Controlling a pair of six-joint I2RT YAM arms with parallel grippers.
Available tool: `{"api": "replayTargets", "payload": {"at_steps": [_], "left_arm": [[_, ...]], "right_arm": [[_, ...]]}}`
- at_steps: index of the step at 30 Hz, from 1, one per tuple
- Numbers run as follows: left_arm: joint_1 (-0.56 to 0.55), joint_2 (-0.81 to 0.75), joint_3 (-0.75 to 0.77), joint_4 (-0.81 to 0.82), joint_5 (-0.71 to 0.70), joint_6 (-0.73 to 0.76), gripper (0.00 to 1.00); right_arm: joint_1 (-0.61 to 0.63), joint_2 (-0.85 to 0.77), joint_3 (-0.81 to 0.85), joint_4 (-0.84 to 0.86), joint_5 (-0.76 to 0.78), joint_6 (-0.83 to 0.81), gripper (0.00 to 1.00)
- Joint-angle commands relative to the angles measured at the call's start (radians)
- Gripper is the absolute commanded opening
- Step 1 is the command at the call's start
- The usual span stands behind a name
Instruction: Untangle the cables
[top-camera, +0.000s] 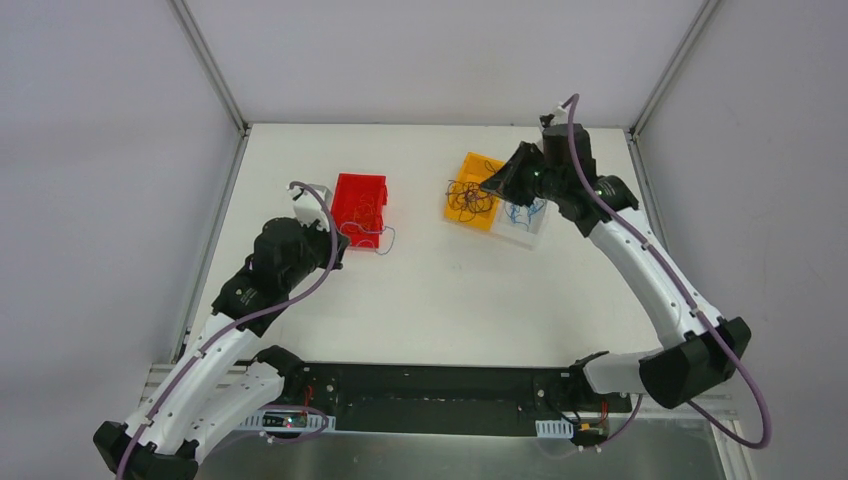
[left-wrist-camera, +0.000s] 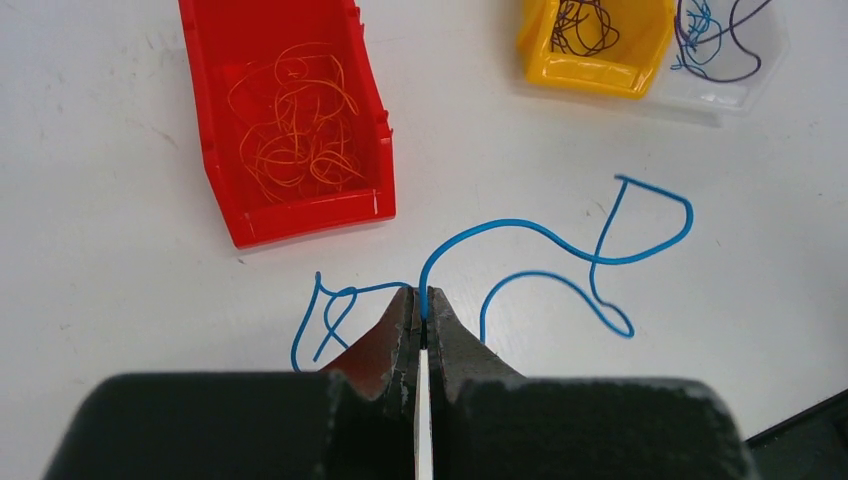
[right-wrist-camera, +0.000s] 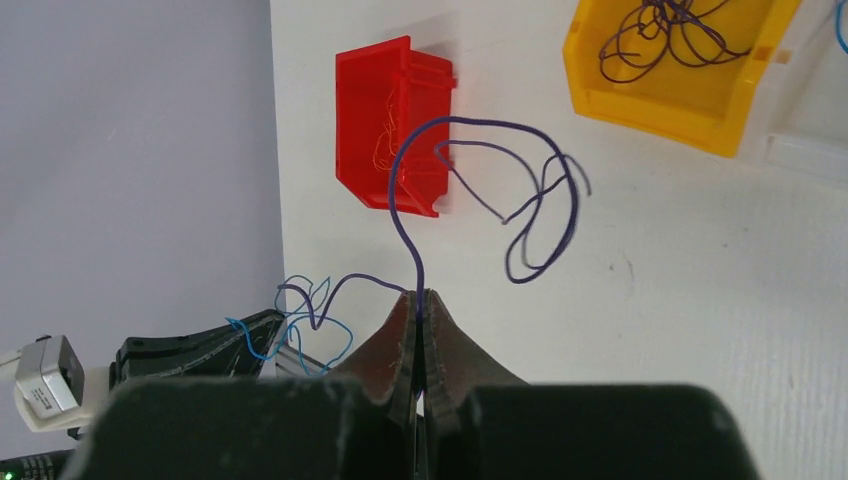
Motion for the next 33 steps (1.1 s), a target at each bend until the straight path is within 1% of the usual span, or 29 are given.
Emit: {"api": "replayTargets", "payload": {"at_steps": [1, 5, 10, 16, 21, 24, 29, 33], "left_arm": [[0.002, 0.002, 0.056, -0.004, 0.018, 0.034, 0.00], [0.002, 0.012, 0.070, -0.004, 0.022, 0.045, 0.00], [0.002, 0.031, 0.091, -0.003, 0.022, 0.050, 0.00], [0.002, 0.073, 0.132, -0.003, 0.087, 0.057, 0.00], [0.002, 0.112, 0.162, -0.002, 0.161, 0.063, 0.00], [0.002, 0.146, 0.175, -0.003, 0.197, 0.063, 0.00], [0.002, 0.182, 0.185, -0.003, 0.221, 0.063, 0.00], [0.001, 0.189, 0.189, -0.001, 0.232, 0.068, 0.00]], "right_arm": [[-0.024, 0.107, 0.097, 0.057, -0.102, 0.005, 0.00], [-0.053, 0.216, 0.158, 0.061, -0.148, -0.003, 0.00], [-0.104, 0.330, 0.184, 0.080, -0.146, -0.029, 0.00], [-0.161, 0.497, 0.242, 0.056, -0.136, -0.087, 0.00], [-0.179, 0.653, 0.361, -0.063, -0.018, -0.200, 0.00], [-0.173, 0.730, 0.428, -0.086, 0.055, -0.239, 0.00], [-0.137, 0.851, 0.538, -0.134, 0.220, -0.302, 0.00], [-0.087, 0.915, 0.589, -0.153, 0.316, -0.350, 0.00]]}}
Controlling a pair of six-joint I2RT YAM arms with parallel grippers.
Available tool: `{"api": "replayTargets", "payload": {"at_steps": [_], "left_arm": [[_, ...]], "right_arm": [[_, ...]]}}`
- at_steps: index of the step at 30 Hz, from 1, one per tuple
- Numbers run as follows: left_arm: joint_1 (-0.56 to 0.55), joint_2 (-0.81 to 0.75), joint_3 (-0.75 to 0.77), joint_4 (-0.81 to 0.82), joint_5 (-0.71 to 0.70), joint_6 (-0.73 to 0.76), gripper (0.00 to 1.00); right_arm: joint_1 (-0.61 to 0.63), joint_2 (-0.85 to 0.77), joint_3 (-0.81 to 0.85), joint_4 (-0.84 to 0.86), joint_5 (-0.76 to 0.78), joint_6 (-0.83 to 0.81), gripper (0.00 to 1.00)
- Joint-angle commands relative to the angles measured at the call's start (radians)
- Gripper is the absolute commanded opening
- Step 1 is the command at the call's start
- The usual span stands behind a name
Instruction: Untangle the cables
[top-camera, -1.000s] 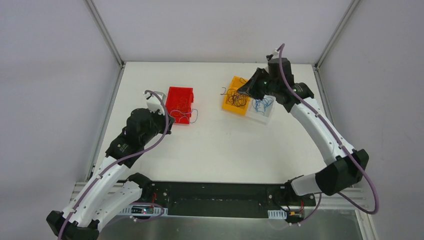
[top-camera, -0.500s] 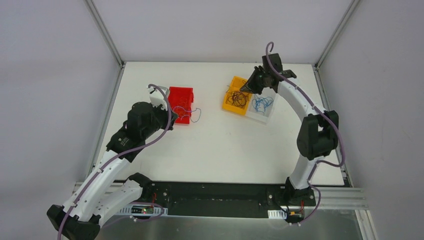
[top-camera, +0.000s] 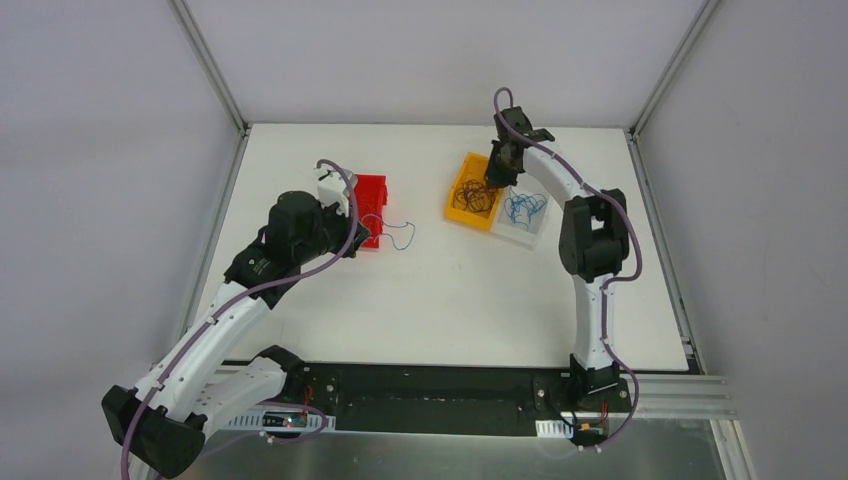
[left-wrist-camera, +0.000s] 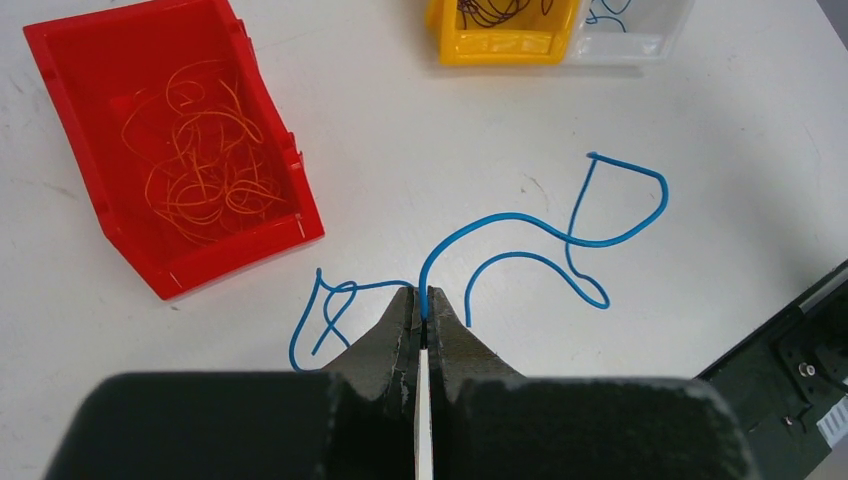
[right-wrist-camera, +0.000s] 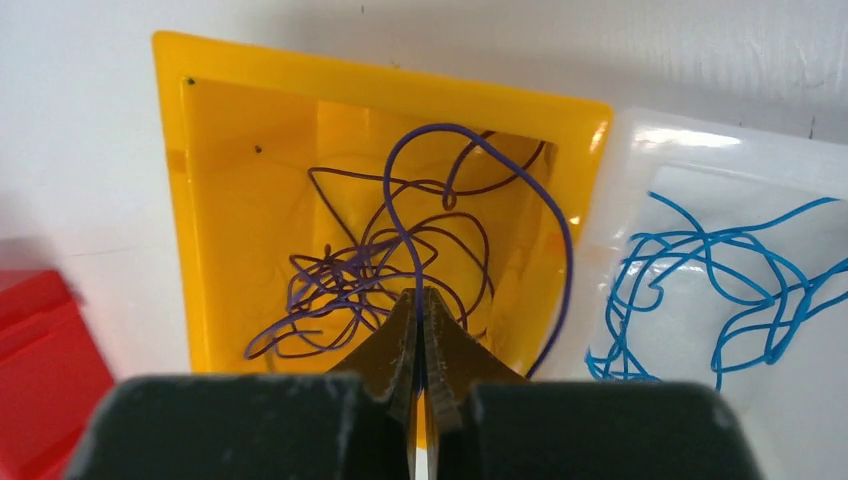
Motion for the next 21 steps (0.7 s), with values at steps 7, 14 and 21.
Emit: {"api": "replayTargets", "payload": {"at_steps": [7, 14, 21], "left_arm": [[0.001, 0.031, 0.037, 0.023, 0.124, -0.021, 0.00], [0.001, 0.036, 0.022, 0.028, 0.170, -0.044, 0.00], [-0.001, 0.051, -0.001, 0.035, 0.216, -0.087, 0.00]], "right_arm": [[0.080, 0.139, 0.155, -0.104, 0.166, -0.081, 0.00], [0.107, 0.047, 0.180, -0.136, 0.181, -0.101, 0.09], [0.119, -0.111, 0.157, -0.187, 0.205, -0.110, 0.37]]}}
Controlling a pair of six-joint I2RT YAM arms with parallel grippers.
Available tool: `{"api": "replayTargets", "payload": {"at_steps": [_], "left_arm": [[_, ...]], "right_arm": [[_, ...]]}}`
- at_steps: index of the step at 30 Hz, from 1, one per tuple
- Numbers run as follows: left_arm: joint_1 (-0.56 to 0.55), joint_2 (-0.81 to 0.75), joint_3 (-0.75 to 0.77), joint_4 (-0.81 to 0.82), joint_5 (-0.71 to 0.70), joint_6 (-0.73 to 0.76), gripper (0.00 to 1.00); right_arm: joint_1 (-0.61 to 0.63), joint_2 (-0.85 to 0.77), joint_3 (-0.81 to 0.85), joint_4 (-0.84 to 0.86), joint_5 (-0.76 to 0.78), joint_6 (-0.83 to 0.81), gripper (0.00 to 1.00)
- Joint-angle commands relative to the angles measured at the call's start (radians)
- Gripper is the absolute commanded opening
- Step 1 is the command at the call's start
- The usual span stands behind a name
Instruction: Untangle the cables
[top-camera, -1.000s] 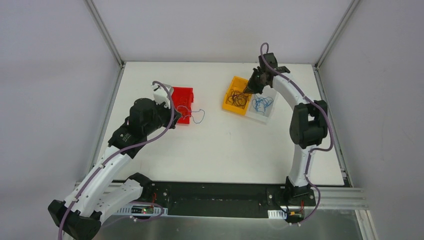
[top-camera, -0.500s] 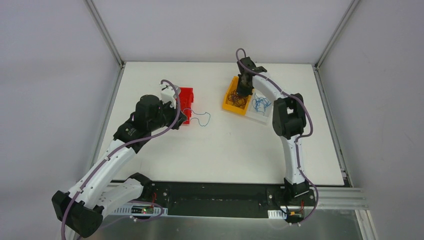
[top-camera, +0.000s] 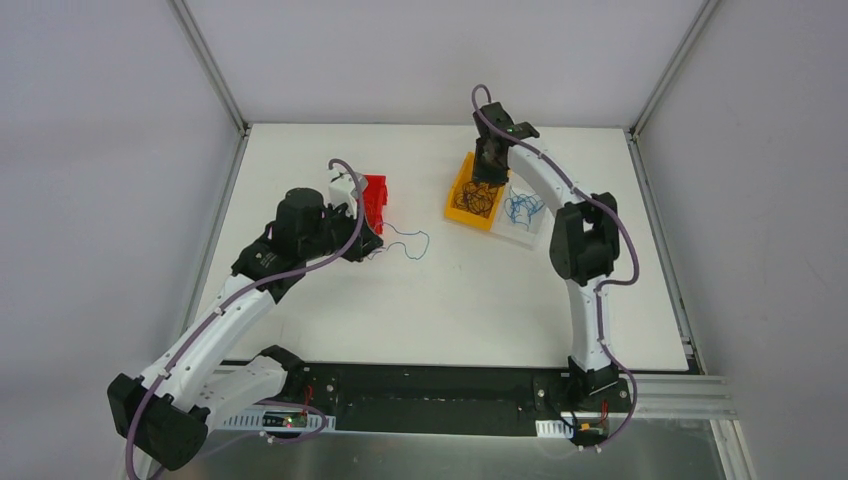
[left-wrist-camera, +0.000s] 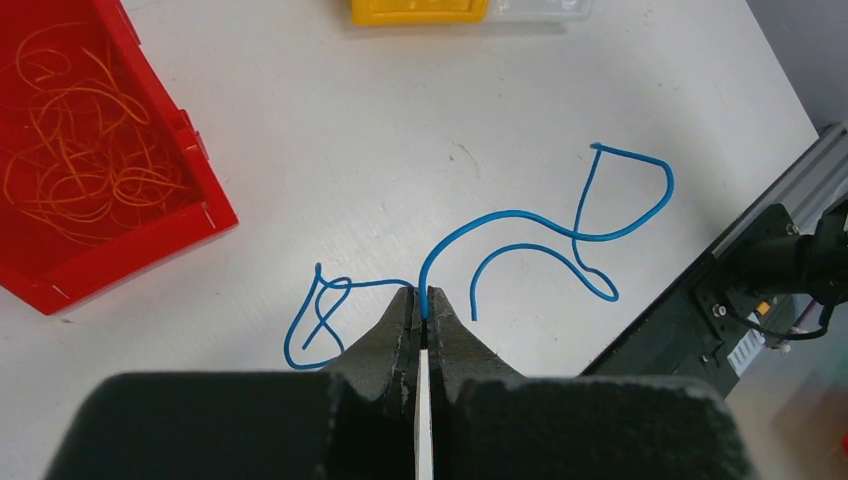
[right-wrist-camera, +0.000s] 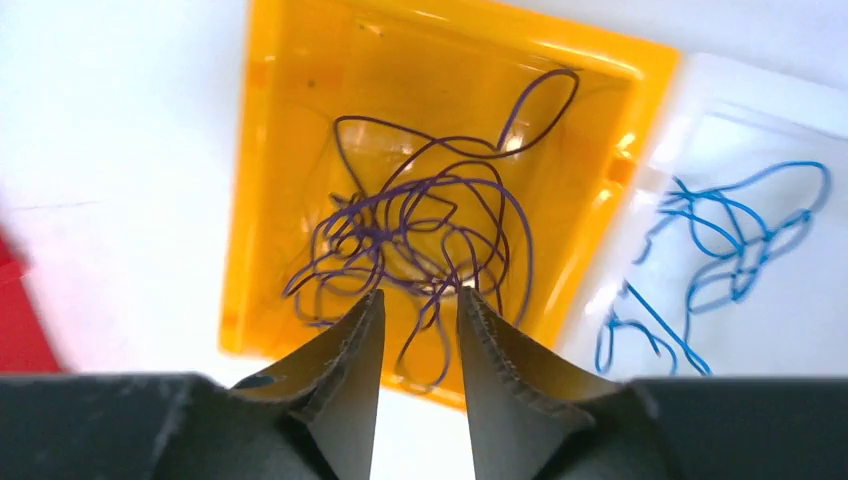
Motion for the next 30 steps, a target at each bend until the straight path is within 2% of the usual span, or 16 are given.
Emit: {"api": "replayTargets", "payload": {"at_steps": [1, 3, 10, 16, 17, 21, 27, 28, 30], "left_arm": [[-0.002, 0.007, -0.007, 0.040, 0.062, -0.044, 0.00], [-0.007, 0.023, -0.011, 0.055, 0.075, -0.065, 0.00], [-0.112, 0.144, 0.018, 0.131, 0.059, -0.127, 0.00], [-0.211, 0.290, 0.056, 0.220, 0.051, -0.177, 0.00], [-0.215, 0.306, 0.047, 0.245, 0.043, -0.199, 0.02], [-0.217, 0.340, -0.023, 0.406, 0.027, -0.281, 0.28], [-0.217, 0.290, -0.067, 0.398, -0.087, -0.308, 0.92], [-0.216, 0.263, -0.076, 0.388, -0.111, -0.308, 0.97], [-0.213, 0.208, -0.081, 0.336, -0.163, -0.299, 0.99]], "right_arm": [[0.015, -0.203, 0.011, -0.056, 0.033, -0.016, 0.40], [0.024, -0.267, -0.043, -0.048, 0.023, -0.016, 0.47], [0.035, -0.604, -0.393, 0.095, -0.062, 0.011, 0.86], [0.036, -0.900, -0.702, 0.167, -0.120, 0.069, 0.92], [0.036, -0.940, -0.743, 0.173, -0.124, 0.078, 0.92], [0.037, -1.086, -0.883, 0.182, -0.123, 0.124, 0.93], [0.043, -1.229, -1.026, 0.168, -0.158, 0.166, 0.97], [0.044, -1.241, -1.046, 0.169, -0.175, 0.174, 0.99], [0.055, -1.253, -1.081, 0.176, -0.205, 0.185, 0.99]]}}
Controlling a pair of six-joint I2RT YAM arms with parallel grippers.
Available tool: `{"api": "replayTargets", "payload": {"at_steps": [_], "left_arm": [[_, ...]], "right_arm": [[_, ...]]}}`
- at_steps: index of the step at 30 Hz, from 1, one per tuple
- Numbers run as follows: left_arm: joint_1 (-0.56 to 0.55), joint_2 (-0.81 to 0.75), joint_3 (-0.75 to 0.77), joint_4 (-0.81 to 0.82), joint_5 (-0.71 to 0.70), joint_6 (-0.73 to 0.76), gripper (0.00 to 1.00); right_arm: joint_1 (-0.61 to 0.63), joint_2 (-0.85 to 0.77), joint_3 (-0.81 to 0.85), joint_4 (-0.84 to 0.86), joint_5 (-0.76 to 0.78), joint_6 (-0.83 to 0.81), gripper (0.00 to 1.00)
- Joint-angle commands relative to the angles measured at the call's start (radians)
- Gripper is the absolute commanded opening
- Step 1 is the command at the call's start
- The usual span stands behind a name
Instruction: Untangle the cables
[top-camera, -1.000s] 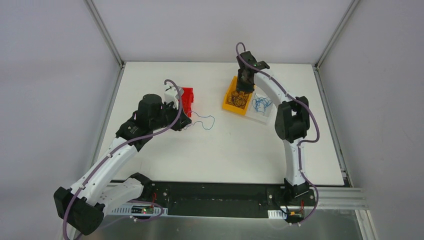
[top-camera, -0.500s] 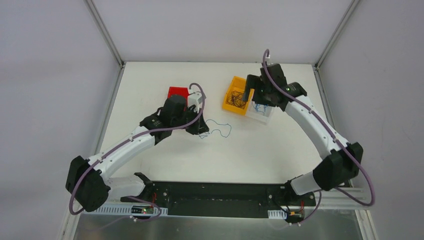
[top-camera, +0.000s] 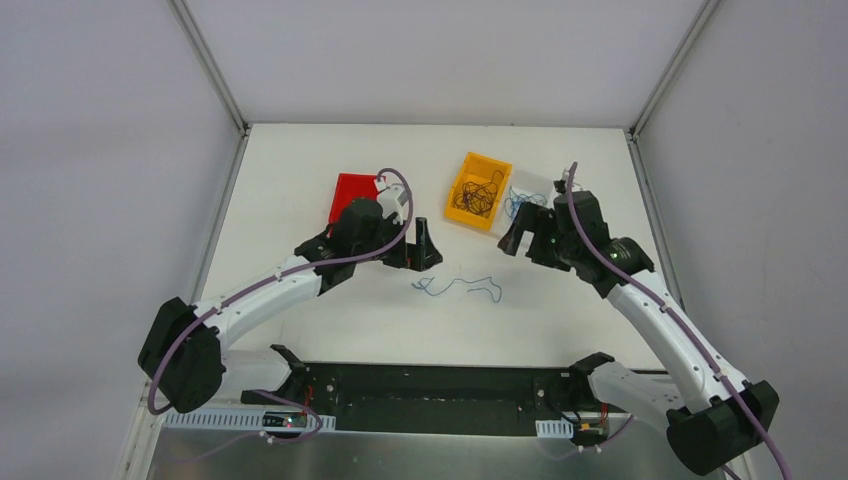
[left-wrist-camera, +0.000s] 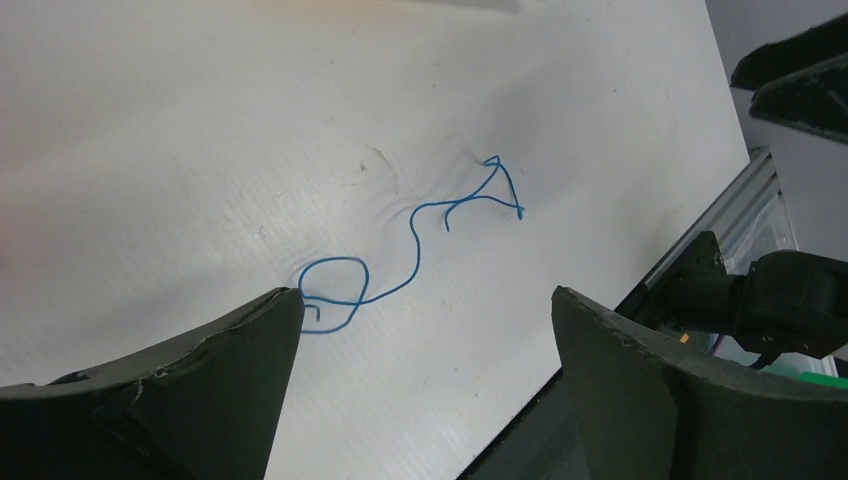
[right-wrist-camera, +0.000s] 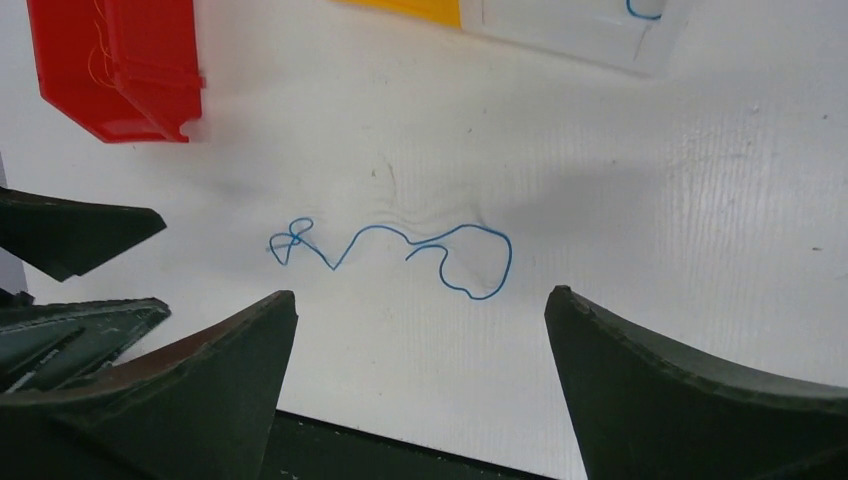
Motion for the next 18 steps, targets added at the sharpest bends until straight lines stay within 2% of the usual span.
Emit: {"api": "replayTargets", "payload": {"at_steps": [1, 5, 8, 14, 18], "left_arm": [[0.004, -0.138, -0.015, -0.046, -0.141, -0.012, 0.99], [0.039, -0.228, -0.006, -0.233, -0.226, -0.073, 0.99], [0.109, -0.288, -0.020, -0.345, -0.191, -0.127, 0.99], [0.154, -0.422, -0.140, -0.372, -0.120, -0.224, 0.99], [0.155, -0.451, -0.183, -0.386, -0.105, -0.222, 0.99]], "right_arm": [[0.025, -0.036, -0.070, 0.038, -0.066, 0.054, 0.99], [0.066, -0.025, -0.126, 0.064, -0.059, 0.083, 0.99], [0.090, -0.020, -0.167, 0.104, -0.049, 0.090, 0.99], [0.089, 0.015, -0.238, 0.178, -0.057, 0.108, 0.99], [0.087, 0.056, -0.286, 0.274, -0.128, 0.114, 0.99]]}}
